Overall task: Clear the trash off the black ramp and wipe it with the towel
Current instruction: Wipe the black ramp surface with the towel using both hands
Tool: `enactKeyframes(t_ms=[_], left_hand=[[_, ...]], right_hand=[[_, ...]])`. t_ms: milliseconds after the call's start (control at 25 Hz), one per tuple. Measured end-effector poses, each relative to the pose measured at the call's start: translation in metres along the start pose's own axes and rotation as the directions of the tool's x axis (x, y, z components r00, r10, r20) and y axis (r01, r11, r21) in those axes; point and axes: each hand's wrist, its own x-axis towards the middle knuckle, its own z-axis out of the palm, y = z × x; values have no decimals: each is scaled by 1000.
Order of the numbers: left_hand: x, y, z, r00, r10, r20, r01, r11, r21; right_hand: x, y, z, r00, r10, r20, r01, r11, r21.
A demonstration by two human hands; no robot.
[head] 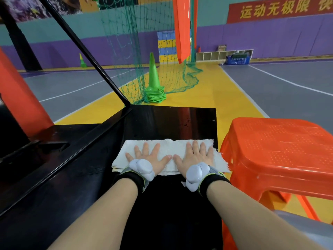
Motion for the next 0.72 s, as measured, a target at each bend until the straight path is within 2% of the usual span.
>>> enactKeyframes(t_ms=[440, 720], left_hand=[[52, 12, 7, 999, 40, -16, -40, 999, 2], [116, 34, 9, 996, 81, -43, -82, 996, -26]], right_hand=[[52, 2, 9, 998, 58, 31, -56, 997, -50], [113, 15, 15, 996, 86, 10, -85, 994, -74]])
